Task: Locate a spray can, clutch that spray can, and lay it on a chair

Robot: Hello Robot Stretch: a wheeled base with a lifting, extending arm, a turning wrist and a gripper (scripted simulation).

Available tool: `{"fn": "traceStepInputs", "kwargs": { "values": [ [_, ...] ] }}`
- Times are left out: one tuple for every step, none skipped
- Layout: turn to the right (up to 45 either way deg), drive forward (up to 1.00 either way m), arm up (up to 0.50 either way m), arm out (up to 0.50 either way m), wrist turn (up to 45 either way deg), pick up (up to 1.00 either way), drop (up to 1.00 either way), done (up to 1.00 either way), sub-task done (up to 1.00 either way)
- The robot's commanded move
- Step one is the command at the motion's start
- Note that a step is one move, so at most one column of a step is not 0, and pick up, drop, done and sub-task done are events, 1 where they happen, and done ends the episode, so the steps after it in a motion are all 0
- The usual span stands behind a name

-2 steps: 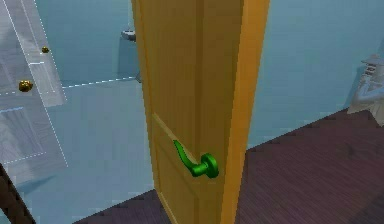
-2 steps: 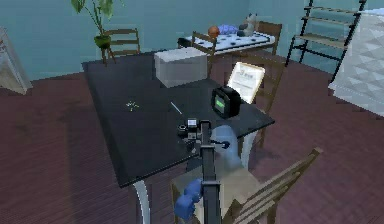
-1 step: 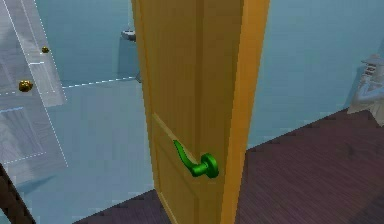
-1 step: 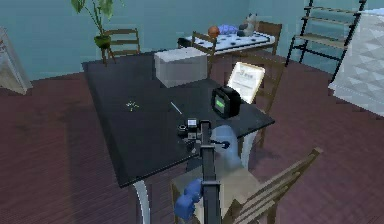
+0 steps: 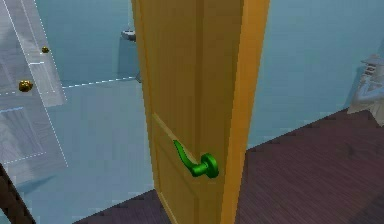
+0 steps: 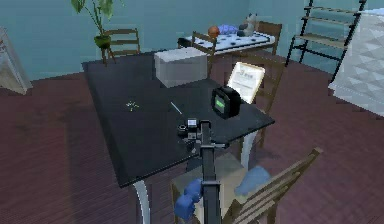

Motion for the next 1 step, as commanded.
{"fn": "traceStepInputs", "kwargs": {
  "values": [
    [0.0,0.0,0.1,0.0,0.0,0.0,0.0,0.0,0.0]
  ]
}}
